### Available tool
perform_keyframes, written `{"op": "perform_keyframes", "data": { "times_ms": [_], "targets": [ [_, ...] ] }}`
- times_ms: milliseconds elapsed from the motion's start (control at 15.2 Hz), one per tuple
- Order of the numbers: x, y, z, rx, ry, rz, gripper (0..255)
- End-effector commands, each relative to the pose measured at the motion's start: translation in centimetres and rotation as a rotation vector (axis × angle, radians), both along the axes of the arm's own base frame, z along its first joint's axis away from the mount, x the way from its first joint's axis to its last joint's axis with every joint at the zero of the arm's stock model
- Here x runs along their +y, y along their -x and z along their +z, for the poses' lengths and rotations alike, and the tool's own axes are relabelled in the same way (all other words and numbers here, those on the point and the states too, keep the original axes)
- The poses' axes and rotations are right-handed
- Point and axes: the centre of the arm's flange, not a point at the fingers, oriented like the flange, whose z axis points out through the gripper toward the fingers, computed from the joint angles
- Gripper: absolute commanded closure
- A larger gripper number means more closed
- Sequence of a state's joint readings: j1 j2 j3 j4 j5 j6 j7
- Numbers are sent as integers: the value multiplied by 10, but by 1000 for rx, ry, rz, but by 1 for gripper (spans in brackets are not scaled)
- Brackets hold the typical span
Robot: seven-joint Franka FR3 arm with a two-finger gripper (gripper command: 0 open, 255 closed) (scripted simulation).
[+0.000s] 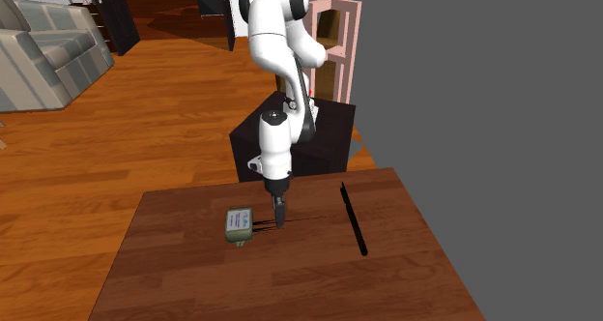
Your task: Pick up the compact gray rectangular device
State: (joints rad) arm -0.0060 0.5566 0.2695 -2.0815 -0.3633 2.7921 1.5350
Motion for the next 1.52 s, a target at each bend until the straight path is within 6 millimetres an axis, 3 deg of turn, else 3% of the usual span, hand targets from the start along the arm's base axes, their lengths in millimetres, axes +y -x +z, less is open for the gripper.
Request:
{"op": "perform_keyframes", "data": {
  "times_ms": [0, 330, 396, 990, 1452],
  "targets": [
    [1, 0, -11, 0, 0, -3, 0],
    [1, 0, -30, 0, 0, -3, 0],
    [1, 0, -29, -1, 0, -3, 255],
    [1, 0, -30, 0, 0, -3, 255],
    [1, 0, 7, 0, 0, -3, 255]
  ]
}}
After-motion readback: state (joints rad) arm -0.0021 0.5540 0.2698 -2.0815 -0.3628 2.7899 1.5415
